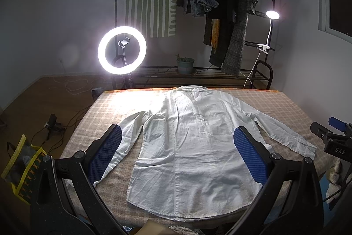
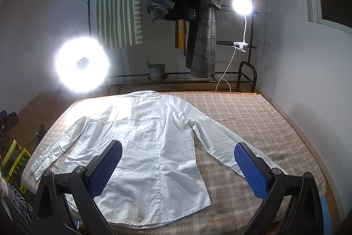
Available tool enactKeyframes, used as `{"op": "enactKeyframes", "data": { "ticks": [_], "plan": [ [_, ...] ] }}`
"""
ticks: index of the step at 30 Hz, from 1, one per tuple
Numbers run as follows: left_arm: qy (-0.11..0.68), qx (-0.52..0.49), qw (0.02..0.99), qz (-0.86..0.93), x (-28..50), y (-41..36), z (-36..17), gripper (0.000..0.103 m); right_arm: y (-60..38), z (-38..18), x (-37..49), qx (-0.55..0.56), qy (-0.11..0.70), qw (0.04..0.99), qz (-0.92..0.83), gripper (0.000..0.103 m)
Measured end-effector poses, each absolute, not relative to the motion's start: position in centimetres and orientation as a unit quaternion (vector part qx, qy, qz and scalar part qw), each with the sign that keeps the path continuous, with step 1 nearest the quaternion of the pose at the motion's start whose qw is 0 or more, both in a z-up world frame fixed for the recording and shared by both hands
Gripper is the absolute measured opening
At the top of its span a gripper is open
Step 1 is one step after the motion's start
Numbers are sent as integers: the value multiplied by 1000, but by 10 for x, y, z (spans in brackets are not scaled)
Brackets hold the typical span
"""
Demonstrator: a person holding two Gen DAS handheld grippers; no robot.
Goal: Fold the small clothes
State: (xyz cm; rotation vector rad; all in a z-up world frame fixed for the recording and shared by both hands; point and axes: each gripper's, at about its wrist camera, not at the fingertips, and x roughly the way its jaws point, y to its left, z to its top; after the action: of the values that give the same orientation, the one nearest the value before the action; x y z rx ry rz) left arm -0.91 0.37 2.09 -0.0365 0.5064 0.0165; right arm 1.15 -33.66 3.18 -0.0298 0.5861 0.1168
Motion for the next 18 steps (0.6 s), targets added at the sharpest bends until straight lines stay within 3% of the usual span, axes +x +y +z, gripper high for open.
{"op": "enactKeyframes", "data": {
  "ticks": [18],
  "plan": [
    [264, -13, 964, 9, 0, 7, 19, 103, -332, 28, 12, -18, 291, 955, 60, 103]
  ]
}}
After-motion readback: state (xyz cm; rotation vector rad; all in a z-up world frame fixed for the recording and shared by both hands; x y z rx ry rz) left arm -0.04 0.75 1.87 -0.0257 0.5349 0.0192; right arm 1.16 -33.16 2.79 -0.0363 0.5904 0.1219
